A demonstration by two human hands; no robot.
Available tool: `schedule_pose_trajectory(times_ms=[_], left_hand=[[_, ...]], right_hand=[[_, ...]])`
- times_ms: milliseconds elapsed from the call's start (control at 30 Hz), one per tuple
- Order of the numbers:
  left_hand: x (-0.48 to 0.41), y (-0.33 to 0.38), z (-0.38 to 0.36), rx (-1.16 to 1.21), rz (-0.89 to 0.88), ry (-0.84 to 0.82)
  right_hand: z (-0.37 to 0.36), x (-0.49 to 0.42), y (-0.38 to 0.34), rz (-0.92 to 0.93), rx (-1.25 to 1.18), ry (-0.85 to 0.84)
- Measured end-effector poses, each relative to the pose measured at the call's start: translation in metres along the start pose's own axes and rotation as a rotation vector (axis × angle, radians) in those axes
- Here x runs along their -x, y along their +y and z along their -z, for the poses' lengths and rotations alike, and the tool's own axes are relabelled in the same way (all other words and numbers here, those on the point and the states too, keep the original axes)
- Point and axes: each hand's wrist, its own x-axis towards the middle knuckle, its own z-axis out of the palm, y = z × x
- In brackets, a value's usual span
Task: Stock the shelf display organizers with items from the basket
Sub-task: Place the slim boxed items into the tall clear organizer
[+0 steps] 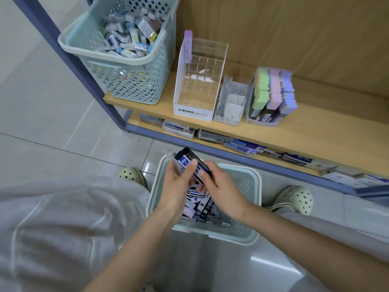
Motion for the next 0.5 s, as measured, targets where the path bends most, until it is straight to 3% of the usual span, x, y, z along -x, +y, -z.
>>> schedule_pose_trajectory(times_ms=[133, 233, 500], left_hand=[[0.010, 0.016, -0.003, -0.110, -0.041, 0.055], [0.014, 0.028, -0.004, -0.216, -0.102, 0.003], [0.002, 0.062, -0.011, -0.507, -0.244, -0.357]], right_hand=[[0.016, 0.006, -0.020, 0.028, 0.033, -0.027], [0.027, 0.013, -0.032, 0.070, 0.063, -0.059], [0.069, 0.007, -0.060, 0.084, 0.079, -0.004]])
